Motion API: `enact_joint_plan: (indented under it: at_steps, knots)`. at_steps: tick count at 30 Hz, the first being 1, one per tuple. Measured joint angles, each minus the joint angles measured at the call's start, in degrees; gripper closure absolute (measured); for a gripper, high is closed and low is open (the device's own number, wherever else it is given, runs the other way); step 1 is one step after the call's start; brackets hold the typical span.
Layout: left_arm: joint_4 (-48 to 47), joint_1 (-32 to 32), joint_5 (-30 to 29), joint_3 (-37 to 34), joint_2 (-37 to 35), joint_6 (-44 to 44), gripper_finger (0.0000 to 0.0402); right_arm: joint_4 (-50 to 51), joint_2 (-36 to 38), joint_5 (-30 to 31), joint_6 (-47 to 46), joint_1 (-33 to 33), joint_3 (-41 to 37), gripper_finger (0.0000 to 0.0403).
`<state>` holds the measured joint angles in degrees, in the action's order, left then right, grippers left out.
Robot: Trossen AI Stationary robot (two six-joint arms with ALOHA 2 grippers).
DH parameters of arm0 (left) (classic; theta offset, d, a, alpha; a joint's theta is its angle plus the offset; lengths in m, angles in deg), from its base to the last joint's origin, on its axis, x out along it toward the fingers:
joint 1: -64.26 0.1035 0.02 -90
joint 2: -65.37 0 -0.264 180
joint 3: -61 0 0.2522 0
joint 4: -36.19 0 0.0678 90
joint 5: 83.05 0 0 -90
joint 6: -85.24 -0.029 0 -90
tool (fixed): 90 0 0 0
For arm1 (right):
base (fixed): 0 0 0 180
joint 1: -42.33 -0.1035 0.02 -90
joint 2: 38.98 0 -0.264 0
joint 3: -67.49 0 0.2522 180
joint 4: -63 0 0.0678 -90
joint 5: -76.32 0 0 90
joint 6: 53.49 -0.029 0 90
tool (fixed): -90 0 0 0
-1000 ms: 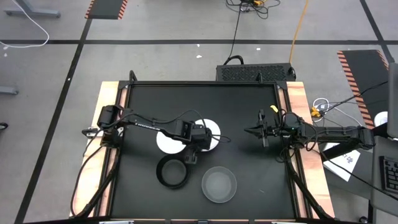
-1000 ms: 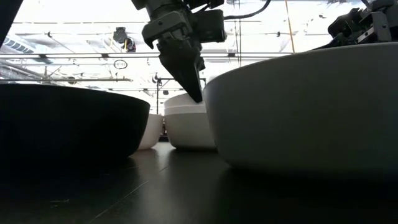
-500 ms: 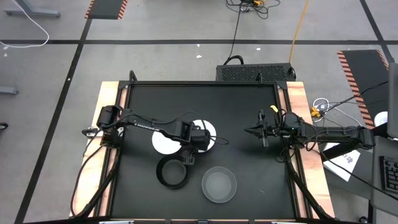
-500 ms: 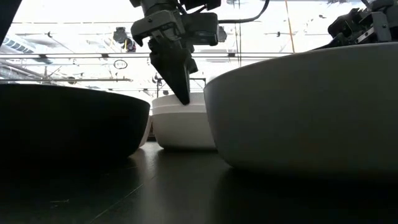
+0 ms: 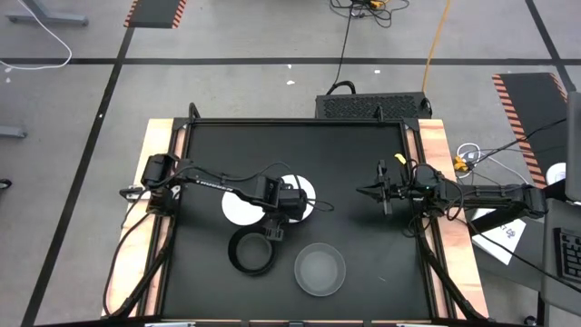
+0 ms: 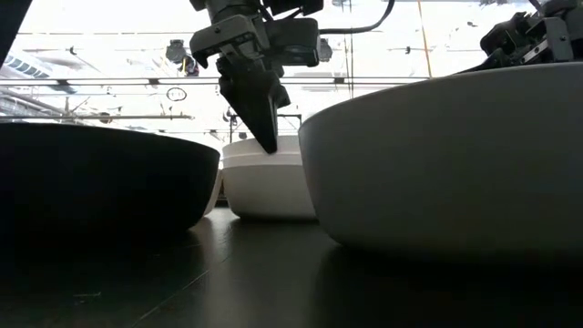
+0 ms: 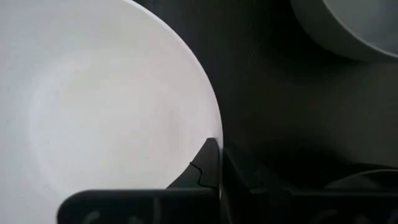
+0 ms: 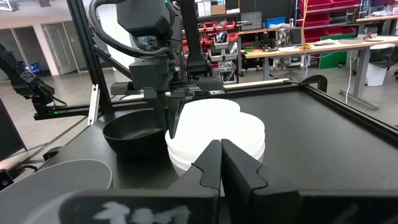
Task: Nest bowls inside each other
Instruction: Stack the top left white bowl into the white bowl, then stack the gray bowl into the white bowl
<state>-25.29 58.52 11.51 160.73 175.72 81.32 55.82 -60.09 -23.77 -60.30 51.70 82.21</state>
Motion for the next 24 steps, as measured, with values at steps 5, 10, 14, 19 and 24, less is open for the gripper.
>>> enact_joint_plan:
  at_steps: [5, 10, 14, 19, 24]
  knots:
    - [0.99, 0.00, 0.17, -0.10, 0.16, -0.27, 0.0377, 0.04, -0.01, 0.00, 0.00, 0.02, 0.01, 0.0403]
    - [1.05, 0.00, 0.44, -0.20, 0.31, -1.27, 0.0338, 0.21, 0.00, 0.00, 0.00, 0.02, 0.00, 0.0403]
    - [1.72, 0.00, 0.37, -0.20, 0.29, -1.35, 0.0306, 0.24, 0.00, 0.00, 0.00, 0.02, 0.00, 0.0403]
    - [2.47, 0.00, -0.65, -0.19, 0.28, -1.41, 0.0263, 0.26, -0.01, -0.01, 0.00, 0.02, 0.01, 0.0403]
    - [0.85, 0.00, -2.16, 2.11, 0.22, -1.81, 0.0225, 0.26, 0.00, -0.02, 0.00, 0.02, 0.00, 0.0403]
